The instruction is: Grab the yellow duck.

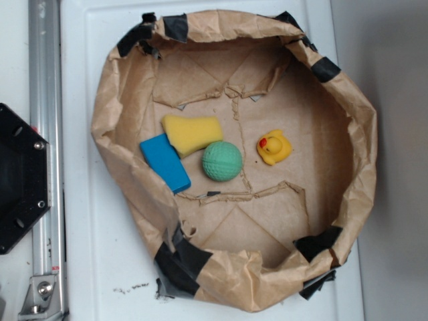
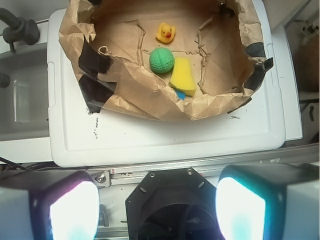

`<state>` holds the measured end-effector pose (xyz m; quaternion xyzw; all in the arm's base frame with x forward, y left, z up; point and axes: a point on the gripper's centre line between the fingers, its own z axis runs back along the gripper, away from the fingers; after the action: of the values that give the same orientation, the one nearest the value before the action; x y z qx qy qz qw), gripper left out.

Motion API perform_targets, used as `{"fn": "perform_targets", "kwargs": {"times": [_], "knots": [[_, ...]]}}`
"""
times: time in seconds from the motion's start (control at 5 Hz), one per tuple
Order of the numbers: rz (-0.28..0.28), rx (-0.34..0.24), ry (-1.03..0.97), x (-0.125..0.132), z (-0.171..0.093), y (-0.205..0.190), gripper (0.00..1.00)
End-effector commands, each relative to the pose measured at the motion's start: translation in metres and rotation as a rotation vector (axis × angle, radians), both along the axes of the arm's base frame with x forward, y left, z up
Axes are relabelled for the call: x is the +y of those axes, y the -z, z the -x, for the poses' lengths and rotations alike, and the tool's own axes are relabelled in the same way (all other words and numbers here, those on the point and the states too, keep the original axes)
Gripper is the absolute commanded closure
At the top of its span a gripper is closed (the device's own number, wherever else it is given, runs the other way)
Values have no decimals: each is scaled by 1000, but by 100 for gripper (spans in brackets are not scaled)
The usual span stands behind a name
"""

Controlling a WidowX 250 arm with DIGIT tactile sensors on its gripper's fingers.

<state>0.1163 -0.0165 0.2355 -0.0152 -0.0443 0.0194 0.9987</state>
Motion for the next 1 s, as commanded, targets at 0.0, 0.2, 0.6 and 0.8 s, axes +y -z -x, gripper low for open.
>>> {"fn": "perform_targets", "kwargs": {"times": [0.0, 0.2, 0.6, 0.8], "knots": [[0, 0, 0, 0, 0, 0, 0], [65, -6, -246, -5, -50, 7, 0], [157, -99, -596, -1, -130, 38, 0], [97, -132, -656, 19, -154, 47, 0]]}}
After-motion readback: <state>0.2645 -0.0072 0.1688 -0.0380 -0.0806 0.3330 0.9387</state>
